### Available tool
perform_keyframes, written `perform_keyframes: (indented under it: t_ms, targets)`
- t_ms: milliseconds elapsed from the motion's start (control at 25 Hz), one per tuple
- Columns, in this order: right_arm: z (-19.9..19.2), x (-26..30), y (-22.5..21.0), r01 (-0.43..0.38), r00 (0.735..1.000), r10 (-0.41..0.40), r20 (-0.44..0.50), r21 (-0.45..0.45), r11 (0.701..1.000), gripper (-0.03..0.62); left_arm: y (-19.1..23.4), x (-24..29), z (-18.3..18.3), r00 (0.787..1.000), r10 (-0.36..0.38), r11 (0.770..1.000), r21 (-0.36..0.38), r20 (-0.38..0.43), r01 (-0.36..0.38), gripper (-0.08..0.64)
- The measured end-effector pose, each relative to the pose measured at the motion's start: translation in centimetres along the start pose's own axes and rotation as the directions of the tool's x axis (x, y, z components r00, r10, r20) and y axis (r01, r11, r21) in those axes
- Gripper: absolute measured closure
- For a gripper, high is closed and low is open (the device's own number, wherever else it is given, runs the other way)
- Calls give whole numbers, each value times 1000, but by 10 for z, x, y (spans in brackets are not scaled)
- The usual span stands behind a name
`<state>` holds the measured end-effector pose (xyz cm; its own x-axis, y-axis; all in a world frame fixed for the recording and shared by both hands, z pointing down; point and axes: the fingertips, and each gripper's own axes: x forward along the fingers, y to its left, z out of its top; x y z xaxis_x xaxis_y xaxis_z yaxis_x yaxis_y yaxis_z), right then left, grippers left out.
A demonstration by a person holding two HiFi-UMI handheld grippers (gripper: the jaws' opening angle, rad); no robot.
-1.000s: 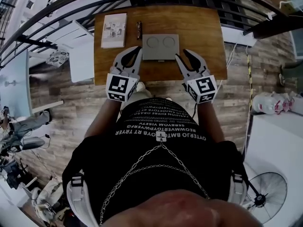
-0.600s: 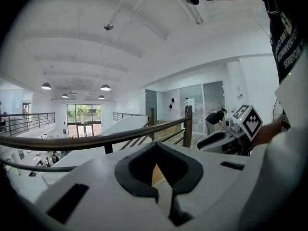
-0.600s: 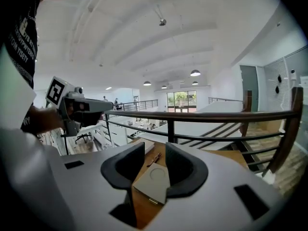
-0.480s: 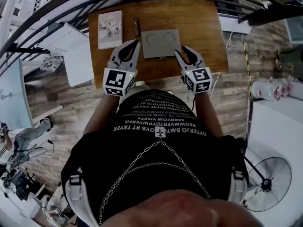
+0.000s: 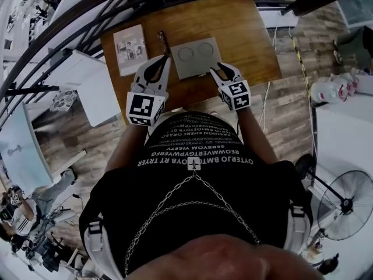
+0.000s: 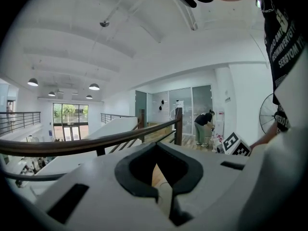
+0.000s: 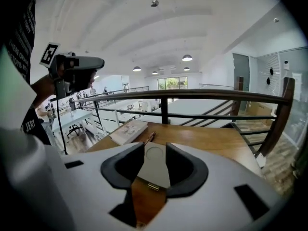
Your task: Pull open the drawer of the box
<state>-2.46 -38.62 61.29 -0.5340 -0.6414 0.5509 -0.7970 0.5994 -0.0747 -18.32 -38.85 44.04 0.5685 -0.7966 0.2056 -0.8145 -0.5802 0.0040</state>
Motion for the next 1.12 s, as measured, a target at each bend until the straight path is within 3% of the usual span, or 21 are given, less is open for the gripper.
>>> perform_keyframes:
  t_ms: [440,640,1120]
  targets:
    - [-50,43,11,42,995,-38,-96,45,998,459,25,-10,-6,999,-50,999,18,-10,50,555]
    - [-77,55,10,50,988,-36,-147,89,995,457,30,-15,-13,999,-37,999,6,-16,37,555]
    - [-164,92,13,51,937,-3,-350,129,990,444,38,-24,-23,999,-14,1000,-5,-47,14,555]
